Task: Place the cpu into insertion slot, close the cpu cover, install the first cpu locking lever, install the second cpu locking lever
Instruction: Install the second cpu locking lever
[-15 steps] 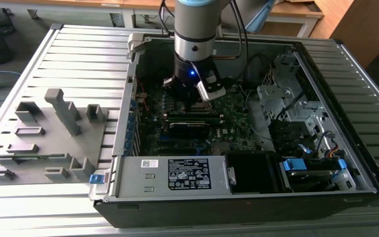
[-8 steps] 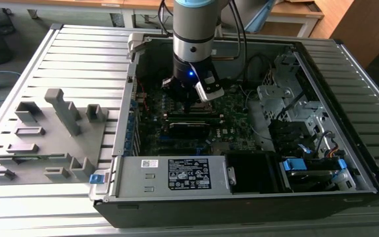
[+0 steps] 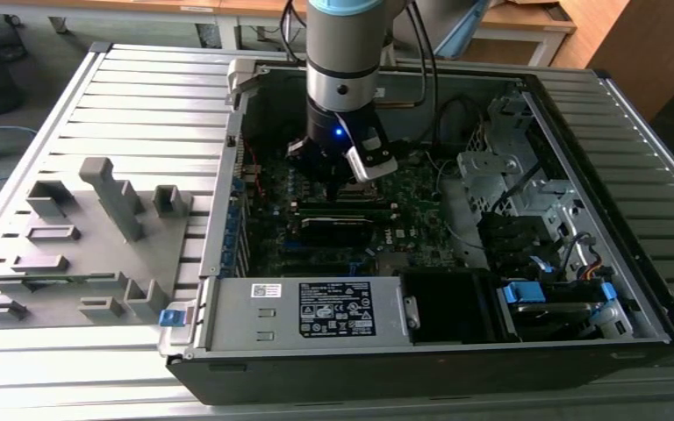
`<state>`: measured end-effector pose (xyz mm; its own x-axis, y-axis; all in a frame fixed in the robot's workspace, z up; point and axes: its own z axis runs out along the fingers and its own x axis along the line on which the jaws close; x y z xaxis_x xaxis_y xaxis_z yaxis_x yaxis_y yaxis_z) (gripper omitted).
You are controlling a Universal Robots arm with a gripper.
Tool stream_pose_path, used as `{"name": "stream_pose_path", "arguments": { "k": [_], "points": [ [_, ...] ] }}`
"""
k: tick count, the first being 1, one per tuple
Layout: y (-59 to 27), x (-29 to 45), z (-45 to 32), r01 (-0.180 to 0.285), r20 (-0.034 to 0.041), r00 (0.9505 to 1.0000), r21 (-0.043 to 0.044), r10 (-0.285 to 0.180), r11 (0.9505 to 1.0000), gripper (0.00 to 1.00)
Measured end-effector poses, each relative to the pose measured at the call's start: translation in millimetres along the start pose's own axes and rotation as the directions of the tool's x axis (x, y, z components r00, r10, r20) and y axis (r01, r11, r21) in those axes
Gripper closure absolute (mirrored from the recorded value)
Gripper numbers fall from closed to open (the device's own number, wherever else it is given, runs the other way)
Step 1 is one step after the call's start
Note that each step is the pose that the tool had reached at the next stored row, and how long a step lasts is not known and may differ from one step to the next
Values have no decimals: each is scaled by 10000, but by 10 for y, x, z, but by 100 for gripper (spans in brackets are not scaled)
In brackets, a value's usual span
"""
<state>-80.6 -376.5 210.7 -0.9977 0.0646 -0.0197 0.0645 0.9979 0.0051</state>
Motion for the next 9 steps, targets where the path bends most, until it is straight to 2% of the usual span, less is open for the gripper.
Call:
{"name": "stream_pose_path", "arguments": {
  "k": [9],
  "points": [
    [5,4,12,205,1,9998,-7,-205,9998,89]
  ]
}}
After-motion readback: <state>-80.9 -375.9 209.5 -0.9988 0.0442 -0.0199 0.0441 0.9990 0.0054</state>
